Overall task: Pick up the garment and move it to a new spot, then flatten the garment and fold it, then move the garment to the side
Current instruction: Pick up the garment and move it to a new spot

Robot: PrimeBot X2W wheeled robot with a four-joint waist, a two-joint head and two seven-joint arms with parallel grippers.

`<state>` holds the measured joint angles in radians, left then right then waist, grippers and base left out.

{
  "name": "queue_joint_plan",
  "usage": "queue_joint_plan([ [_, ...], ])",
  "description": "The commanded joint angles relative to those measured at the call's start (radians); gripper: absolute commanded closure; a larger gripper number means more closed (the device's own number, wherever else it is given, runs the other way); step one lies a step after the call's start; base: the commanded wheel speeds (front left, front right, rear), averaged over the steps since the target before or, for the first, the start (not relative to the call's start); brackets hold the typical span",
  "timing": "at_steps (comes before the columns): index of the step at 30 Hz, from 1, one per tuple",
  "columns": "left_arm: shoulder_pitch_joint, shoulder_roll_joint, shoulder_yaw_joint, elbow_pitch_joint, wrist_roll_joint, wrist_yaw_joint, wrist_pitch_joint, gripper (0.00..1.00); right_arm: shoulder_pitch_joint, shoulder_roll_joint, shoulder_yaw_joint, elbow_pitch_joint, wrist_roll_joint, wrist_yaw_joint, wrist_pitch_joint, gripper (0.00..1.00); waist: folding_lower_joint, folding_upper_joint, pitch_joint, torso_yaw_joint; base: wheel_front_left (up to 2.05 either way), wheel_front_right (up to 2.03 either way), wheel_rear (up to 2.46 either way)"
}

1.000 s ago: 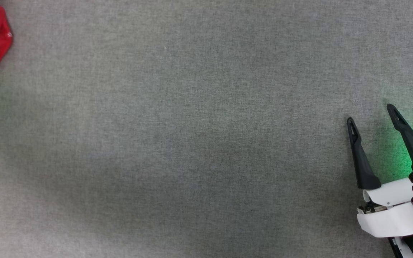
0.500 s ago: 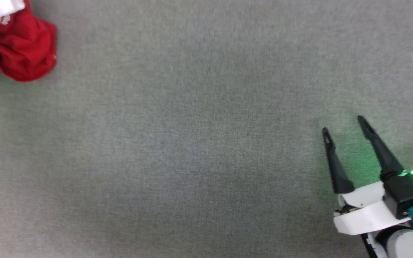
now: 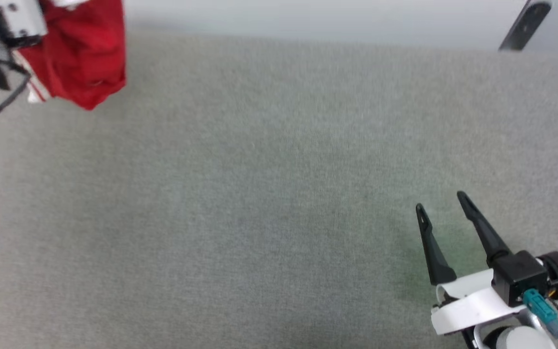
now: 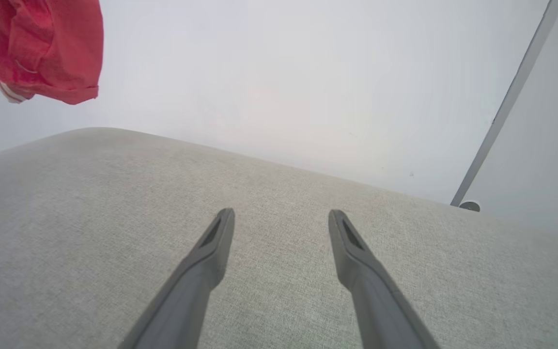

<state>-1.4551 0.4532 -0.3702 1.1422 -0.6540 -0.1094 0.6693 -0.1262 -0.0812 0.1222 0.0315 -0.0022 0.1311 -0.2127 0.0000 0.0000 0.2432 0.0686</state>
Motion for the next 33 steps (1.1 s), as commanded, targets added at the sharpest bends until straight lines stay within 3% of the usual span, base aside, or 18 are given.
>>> queue_joint_plan([
  [1,-0.006,-0.006,-0.009,-0.013,0.007,-0.006,0.008,1.0,0.023,0.006,-0.003,0.009,0.006,-0.001,-0.008,0.0,0.0,0.0,-0.116,0.026,0.0,0.0,0.0],
  [12,0.097,-0.114,-0.061,-0.157,-0.038,-0.019,0.092,1.0,0.026,0.016,-0.048,0.049,-0.007,-0.001,-0.026,0.0,0.0,0.0,-0.163,-0.041,0.0,0.0,0.0],
  [24,0.298,-0.245,-0.113,-0.263,-0.065,0.055,0.17,1.0,0.001,0.013,-0.108,0.063,-0.012,-0.001,-0.041,0.0,0.0,0.0,-0.129,-0.191,0.0,0.0,0.0],
  [33,0.433,-0.284,-0.151,-0.312,-0.071,0.092,0.203,1.0,-0.005,0.021,-0.132,0.089,-0.012,-0.001,-0.049,0.0,0.0,0.0,-0.106,-0.291,0.0,0.0,0.0],
])
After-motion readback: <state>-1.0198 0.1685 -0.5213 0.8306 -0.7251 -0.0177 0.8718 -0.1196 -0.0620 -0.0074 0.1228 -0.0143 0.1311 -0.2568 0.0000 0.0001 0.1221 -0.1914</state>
